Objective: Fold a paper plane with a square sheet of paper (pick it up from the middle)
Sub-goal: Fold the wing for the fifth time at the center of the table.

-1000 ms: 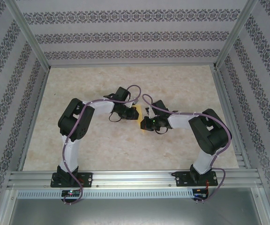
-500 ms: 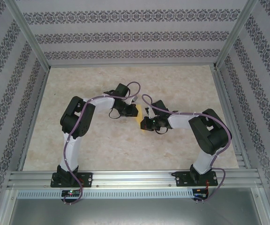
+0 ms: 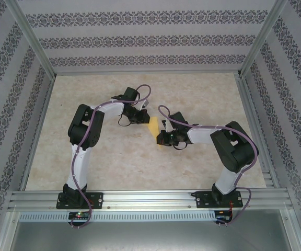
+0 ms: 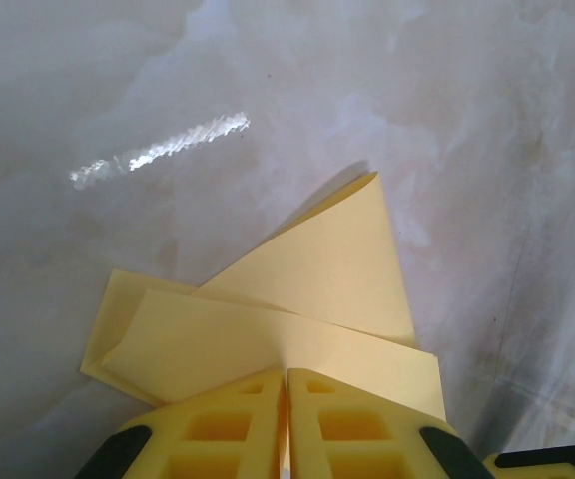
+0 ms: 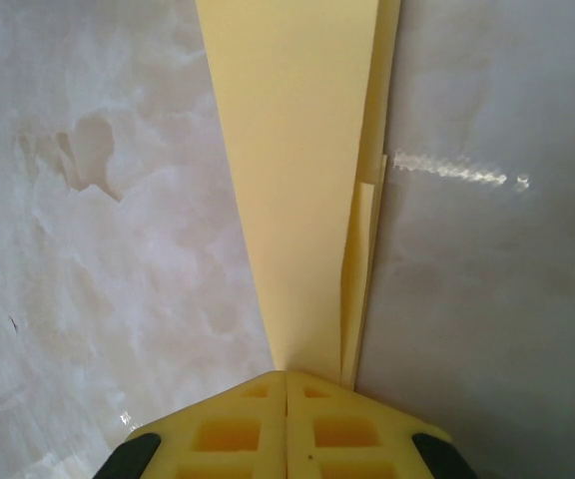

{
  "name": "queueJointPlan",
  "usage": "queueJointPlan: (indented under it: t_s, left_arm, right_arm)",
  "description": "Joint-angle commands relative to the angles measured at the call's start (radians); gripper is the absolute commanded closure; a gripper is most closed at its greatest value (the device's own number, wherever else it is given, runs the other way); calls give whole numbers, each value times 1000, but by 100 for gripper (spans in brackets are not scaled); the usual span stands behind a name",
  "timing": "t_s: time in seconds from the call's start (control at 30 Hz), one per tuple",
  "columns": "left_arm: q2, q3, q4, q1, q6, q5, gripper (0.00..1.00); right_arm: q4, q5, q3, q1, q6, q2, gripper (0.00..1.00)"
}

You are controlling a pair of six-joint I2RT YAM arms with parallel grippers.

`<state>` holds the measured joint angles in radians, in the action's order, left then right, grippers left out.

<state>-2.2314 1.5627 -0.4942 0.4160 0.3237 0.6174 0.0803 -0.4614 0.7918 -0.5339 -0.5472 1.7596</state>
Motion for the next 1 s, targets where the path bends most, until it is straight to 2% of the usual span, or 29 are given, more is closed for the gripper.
queueJointPlan:
  t_s: [0.0,0.33,0.43,0.53,0.8,0.97]
  left_arm:
    - [-57,27,29,-80,-44,-187,88]
    - [-61,66,-6,-119,-48,-220,89]
    - [-33,101,-52,-110,-13,-181,91]
    - [54,70,-51,-69,5,-185,90]
    - [235,-135,65,32,118,-280,90]
    - [279,-244,156,92,183,-149,90]
  right_arm:
    - [231,118,-83,8,21,80,93]
    - [231,122,-86,7,16,77,93]
    - [231,121,-93,8,11,67,93]
    - [223,115,-97,8,3,60,93]
    - [220,115,-87,8,0,63,93]
    - [212,109,-84,6,-5,64,94]
